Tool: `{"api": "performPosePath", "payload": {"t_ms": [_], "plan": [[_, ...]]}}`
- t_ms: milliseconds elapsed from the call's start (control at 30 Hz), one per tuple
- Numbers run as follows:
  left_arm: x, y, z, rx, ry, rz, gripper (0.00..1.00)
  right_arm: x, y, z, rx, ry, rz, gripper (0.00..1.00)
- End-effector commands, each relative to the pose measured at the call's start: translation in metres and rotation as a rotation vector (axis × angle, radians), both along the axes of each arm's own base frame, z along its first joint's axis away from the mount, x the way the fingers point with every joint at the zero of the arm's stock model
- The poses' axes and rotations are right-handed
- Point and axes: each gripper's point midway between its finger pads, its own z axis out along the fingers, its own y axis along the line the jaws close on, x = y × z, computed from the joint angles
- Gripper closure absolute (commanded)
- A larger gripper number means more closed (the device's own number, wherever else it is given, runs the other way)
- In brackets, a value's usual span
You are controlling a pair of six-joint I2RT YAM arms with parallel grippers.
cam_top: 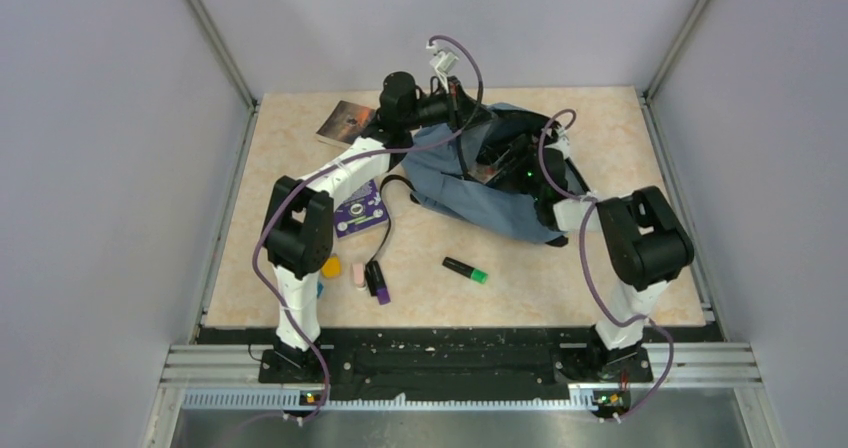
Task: Pack the student bag
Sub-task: Place the book in the student bag, then pick up the book from the center of the board.
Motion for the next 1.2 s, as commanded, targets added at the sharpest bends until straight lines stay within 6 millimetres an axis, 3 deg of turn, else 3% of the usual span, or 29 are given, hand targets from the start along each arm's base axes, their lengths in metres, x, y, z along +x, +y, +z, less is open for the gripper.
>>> {"api": "performPosePath", "payload": {"t_ms": [0, 267, 300, 333, 467, 533, 700, 867, 933, 1167], "plan": [[0.014, 0.008, 0.017, 0.010, -0.082, 0.088, 1.00, -0.008, -0.022, 0.031, -0.129, -0.094, -0.058, 0.16], [0.027, 0.022, -0.005, 0.115, -0.071, 0.198, 1.00, -0.045, -0.057, 0.031, -0.295, -0.030, -0.114, 0.14], [0.029, 0.025, -0.007, 0.139, -0.074, 0.217, 0.95, -0.051, -0.062, 0.034, -0.317, -0.032, -0.117, 0.14], [0.030, 0.029, -0.010, 0.162, -0.076, 0.235, 0.86, -0.058, -0.068, 0.038, -0.343, -0.036, -0.121, 0.14], [0.027, 0.049, -0.021, 0.259, -0.080, 0.311, 0.32, -0.087, -0.081, 0.056, -0.426, -0.068, -0.090, 0.14], [0.022, 0.063, -0.026, 0.297, -0.078, 0.361, 0.19, -0.102, -0.083, 0.064, -0.447, -0.087, -0.055, 0.14], [-0.008, 0.106, -0.032, 0.345, -0.035, 0.487, 0.15, -0.135, -0.083, 0.079, -0.462, -0.123, 0.026, 0.14], [-0.047, 0.159, -0.061, 0.396, 0.110, 0.624, 0.12, -0.160, -0.082, 0.096, -0.478, -0.138, 0.095, 0.14], [-0.063, 0.181, -0.082, 0.451, 0.187, 0.687, 0.11, -0.170, -0.082, 0.104, -0.487, -0.144, 0.120, 0.14], [-0.076, 0.257, -0.125, 0.531, 0.381, 0.967, 0.06, -0.189, -0.085, 0.142, -0.526, -0.218, 0.159, 0.14]]}}
